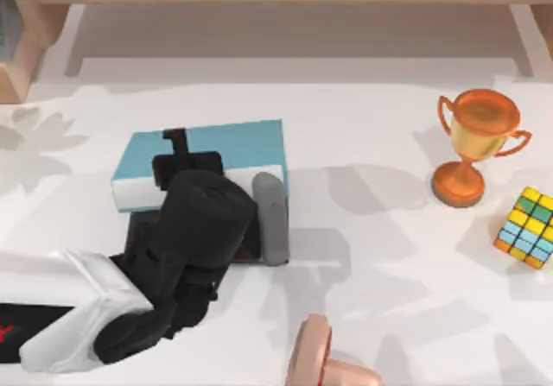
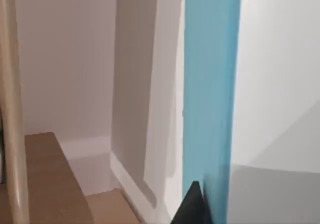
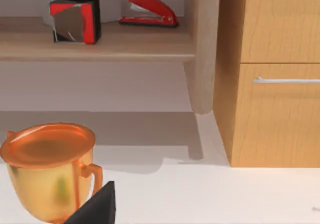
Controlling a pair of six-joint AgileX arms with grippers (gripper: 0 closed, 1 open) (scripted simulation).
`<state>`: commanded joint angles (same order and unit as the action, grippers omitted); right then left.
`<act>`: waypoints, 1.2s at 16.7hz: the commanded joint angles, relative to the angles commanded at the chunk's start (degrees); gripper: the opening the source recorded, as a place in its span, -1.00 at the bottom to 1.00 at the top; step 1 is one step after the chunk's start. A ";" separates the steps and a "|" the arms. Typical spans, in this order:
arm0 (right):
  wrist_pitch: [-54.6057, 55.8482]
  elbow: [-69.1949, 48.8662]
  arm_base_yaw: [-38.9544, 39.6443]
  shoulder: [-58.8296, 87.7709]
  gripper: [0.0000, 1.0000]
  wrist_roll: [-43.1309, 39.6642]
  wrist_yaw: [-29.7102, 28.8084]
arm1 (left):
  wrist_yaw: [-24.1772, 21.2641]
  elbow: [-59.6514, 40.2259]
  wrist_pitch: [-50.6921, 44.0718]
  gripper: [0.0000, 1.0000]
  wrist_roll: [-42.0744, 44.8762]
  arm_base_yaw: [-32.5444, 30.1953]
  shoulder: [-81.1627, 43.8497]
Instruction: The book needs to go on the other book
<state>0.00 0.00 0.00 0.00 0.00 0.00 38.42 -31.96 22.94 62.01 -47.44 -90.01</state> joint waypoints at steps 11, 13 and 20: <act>0.00 0.00 0.00 0.00 1.00 0.00 0.00 | -0.64 1.69 0.50 -1.00 1.94 -0.32 -2.61; 0.00 0.00 0.00 0.00 1.00 0.00 0.00 | -0.66 1.68 0.52 -1.00 1.96 -0.30 -2.65; 0.00 0.00 0.00 0.00 1.00 0.00 0.00 | -0.66 1.68 0.52 -0.10 1.96 -0.30 -2.65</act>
<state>0.00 0.00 0.00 0.00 0.00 0.00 37.76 -30.29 23.46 63.97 -47.74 -92.66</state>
